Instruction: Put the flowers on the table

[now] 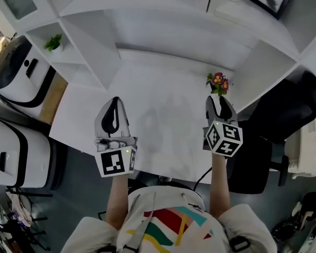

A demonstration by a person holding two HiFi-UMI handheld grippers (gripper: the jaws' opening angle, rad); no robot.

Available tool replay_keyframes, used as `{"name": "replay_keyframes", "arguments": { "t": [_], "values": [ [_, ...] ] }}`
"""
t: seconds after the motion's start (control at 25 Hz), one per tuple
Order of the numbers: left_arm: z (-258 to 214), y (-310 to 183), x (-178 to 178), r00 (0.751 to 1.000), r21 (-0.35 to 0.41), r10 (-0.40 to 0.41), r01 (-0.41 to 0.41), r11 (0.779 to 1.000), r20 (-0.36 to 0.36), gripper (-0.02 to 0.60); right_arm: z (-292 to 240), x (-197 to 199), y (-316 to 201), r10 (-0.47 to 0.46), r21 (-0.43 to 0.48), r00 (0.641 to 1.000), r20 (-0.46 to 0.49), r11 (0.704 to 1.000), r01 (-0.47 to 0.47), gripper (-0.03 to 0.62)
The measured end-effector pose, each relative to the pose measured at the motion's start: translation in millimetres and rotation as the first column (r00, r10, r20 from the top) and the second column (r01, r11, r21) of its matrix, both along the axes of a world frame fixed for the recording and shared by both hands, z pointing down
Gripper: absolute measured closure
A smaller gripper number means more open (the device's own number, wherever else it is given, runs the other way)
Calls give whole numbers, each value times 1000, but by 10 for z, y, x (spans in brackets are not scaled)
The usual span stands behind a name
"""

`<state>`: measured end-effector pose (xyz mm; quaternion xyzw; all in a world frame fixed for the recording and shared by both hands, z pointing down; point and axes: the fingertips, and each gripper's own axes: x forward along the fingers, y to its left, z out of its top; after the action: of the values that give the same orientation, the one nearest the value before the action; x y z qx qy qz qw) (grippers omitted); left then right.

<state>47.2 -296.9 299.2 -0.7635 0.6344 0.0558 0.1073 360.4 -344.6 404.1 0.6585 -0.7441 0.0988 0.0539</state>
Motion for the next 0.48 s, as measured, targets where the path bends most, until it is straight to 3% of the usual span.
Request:
{"name": "replay_keyframes", "arguments": {
  "t": [0.16, 0.28, 0.48],
  "values": [
    [-120, 1, 157, 999, 33, 41, -41, 999, -7, 578, -501, -246, 286, -58, 139, 998, -31, 988, 62, 513],
    [-199, 30, 276, 997, 56, 74, -74, 996, -8, 578, -687, -423, 453, -96, 195, 993, -69, 975, 108, 581],
    [-280, 138, 505, 991, 74, 137, -136, 988, -7, 578, -733, -718, 678, -172, 189, 976, -131, 962, 195, 594]
  ]
}}
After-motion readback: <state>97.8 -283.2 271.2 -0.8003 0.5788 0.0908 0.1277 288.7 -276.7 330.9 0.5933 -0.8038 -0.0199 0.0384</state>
